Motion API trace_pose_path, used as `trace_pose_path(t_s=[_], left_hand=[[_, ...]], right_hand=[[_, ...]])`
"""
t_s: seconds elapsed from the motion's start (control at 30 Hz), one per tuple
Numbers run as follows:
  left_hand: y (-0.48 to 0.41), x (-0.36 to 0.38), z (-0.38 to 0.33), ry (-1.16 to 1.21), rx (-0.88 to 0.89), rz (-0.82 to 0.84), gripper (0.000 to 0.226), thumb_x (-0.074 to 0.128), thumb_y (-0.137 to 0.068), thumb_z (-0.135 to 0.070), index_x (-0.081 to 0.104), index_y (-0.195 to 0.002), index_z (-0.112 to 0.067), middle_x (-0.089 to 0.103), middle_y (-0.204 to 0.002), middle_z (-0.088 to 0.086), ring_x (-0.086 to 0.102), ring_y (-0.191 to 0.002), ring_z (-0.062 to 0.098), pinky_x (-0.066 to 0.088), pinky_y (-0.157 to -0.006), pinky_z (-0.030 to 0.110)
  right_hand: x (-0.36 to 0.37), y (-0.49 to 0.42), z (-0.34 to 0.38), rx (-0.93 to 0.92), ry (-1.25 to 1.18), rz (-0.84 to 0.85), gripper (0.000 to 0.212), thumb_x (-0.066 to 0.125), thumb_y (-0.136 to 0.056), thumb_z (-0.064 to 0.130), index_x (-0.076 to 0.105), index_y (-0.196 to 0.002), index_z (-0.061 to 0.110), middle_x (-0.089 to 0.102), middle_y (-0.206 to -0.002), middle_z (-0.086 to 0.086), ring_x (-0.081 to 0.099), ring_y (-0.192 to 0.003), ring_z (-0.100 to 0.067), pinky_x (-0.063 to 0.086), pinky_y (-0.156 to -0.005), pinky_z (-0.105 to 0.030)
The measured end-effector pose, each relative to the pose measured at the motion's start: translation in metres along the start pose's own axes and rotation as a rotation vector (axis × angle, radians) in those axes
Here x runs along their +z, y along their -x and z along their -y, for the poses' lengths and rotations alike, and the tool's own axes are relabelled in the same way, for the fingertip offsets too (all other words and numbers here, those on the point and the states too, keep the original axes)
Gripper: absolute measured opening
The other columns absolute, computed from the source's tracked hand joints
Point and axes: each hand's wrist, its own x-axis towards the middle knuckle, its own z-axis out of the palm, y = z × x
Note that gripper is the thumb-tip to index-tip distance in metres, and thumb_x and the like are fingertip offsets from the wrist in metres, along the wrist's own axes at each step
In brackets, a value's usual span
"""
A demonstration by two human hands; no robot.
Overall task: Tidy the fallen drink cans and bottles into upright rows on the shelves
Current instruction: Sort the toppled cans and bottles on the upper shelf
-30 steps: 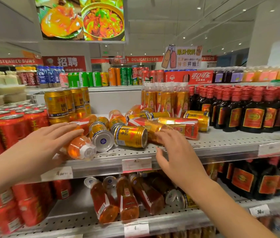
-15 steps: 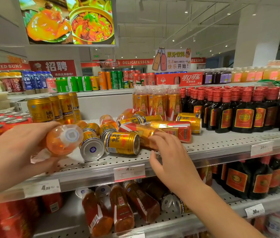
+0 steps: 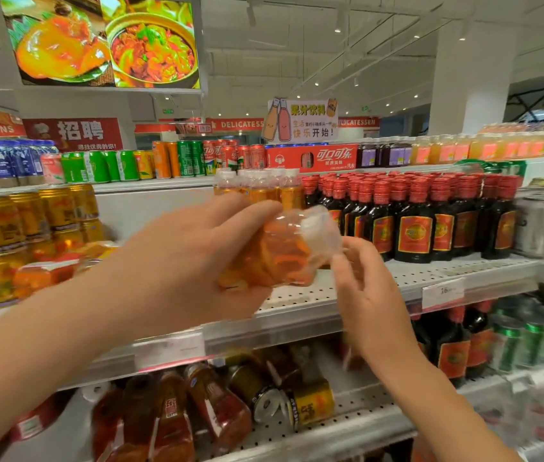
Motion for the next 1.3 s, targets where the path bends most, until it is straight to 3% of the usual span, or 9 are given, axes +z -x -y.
trace_pose_path(t_s=[0.13, 0.37, 0.43, 0.57, 0.73, 0.83, 0.97, 1.03, 1.3], left_hand=[[-0.063, 0.041, -0.039, 0.022, 0.090, -0.031, 0.081, 0.062, -0.081, -0.059, 0.042, -0.146, -0.016, 0.062, -0.126, 0.004, 0.062, -0.104, 0.024, 0.051, -0.087, 0.034], [-0.095, 0.118, -0.087, 0.532, -0.202, -0.317, 0.066, 0.068, -0.080, -0.072, 0.040, -0.135, -0.052, 0.055, -0.129, -0.031, 0.057, -0.117, -0.005, 0.046, -0.092, 0.012], [-0.093, 0.134, -0.101, 0.683, -0.369, -0.438, 0.064, 0.077, -0.078, -0.063, 0.043, -0.131, -0.053, 0.060, -0.126, -0.027, 0.061, -0.114, -0.003, 0.046, -0.086, 0.007], [-0.092, 0.160, -0.118, 0.954, -0.723, -0.581, 0.051, 0.084, -0.070, -0.057, 0.058, -0.113, -0.049, 0.072, -0.109, -0.018, 0.070, -0.101, 0.003, 0.054, -0.080, 0.014], [-0.086, 0.173, -0.121, 1.091, -1.026, -0.515, 0.084, 0.085, -0.053, -0.073, 0.055, -0.125, -0.042, 0.072, -0.114, -0.017, 0.070, -0.108, 0.010, 0.052, -0.099, 0.044], [-0.080, 0.169, -0.118, 1.074, -1.063, -0.536, 0.083, 0.084, -0.059, -0.073, 0.053, -0.132, -0.048, 0.068, -0.120, -0.022, 0.068, -0.110, 0.008, 0.054, -0.096, 0.041], [-0.069, 0.165, -0.117, 0.845, -1.044, -0.461, 0.062, 0.079, -0.064, -0.068, 0.053, -0.120, -0.058, 0.057, -0.113, -0.044, 0.064, -0.101, -0.009, 0.053, -0.068, 0.009], [-0.068, 0.165, -0.113, 0.717, -1.017, -0.375, 0.060, 0.073, -0.065, -0.073, 0.053, -0.117, -0.052, 0.056, -0.113, -0.044, 0.055, -0.104, -0.020, 0.045, -0.070, 0.000], [-0.068, 0.154, -0.090, 0.324, -0.863, -0.075, 0.068, 0.048, -0.075, -0.085, 0.051, -0.128, -0.042, 0.055, -0.116, -0.030, 0.047, -0.114, -0.005, 0.044, -0.091, 0.024]], right_hand=[[-0.049, -0.016, -0.027, 0.093, -0.194, 0.000, 0.034, 0.039, -0.092, 0.073, 0.055, -0.117, 0.055, 0.065, -0.112, 0.024, 0.063, -0.104, 0.000, 0.053, -0.087, -0.039], [-0.112, -0.035, -0.092, -0.101, 0.075, 0.129, 0.047, 0.045, -0.094, 0.070, 0.040, -0.139, 0.055, 0.042, -0.138, 0.039, 0.040, -0.131, 0.012, 0.036, -0.099, -0.016], [-0.115, -0.038, -0.105, -0.191, 0.153, 0.218, 0.055, 0.053, -0.095, 0.061, 0.035, -0.146, 0.049, 0.036, -0.145, 0.035, 0.032, -0.139, 0.008, 0.029, -0.105, -0.014], [-0.112, -0.050, -0.125, -0.254, 0.204, 0.350, 0.076, 0.063, -0.089, 0.061, 0.025, -0.153, 0.046, 0.027, -0.154, 0.027, 0.022, -0.146, 0.003, 0.028, -0.112, -0.021], [-0.107, -0.071, -0.137, -0.278, 0.152, 0.425, 0.078, 0.070, -0.088, 0.053, 0.026, -0.152, 0.046, 0.030, -0.151, 0.025, 0.029, -0.141, 0.005, 0.040, -0.111, -0.027], [-0.109, -0.083, -0.142, -0.337, 0.222, 0.457, 0.077, 0.068, -0.086, 0.059, 0.027, -0.150, 0.051, 0.030, -0.149, 0.031, 0.029, -0.139, 0.011, 0.033, -0.107, -0.016], [-0.106, -0.094, -0.146, -0.365, 0.265, 0.537, 0.076, 0.068, -0.085, 0.056, 0.027, -0.149, 0.053, 0.022, -0.153, 0.034, 0.024, -0.141, 0.011, 0.029, -0.108, -0.016], [-0.104, -0.102, -0.146, -0.367, 0.278, 0.576, 0.076, 0.067, -0.084, 0.058, 0.028, -0.149, 0.054, 0.021, -0.154, 0.033, 0.022, -0.142, 0.010, 0.029, -0.111, -0.020], [-0.097, -0.109, -0.140, -0.386, 0.288, 0.511, 0.057, 0.045, -0.091, 0.073, 0.042, -0.143, 0.048, 0.038, -0.146, 0.028, 0.026, -0.139, 0.009, 0.024, -0.110, -0.021]])
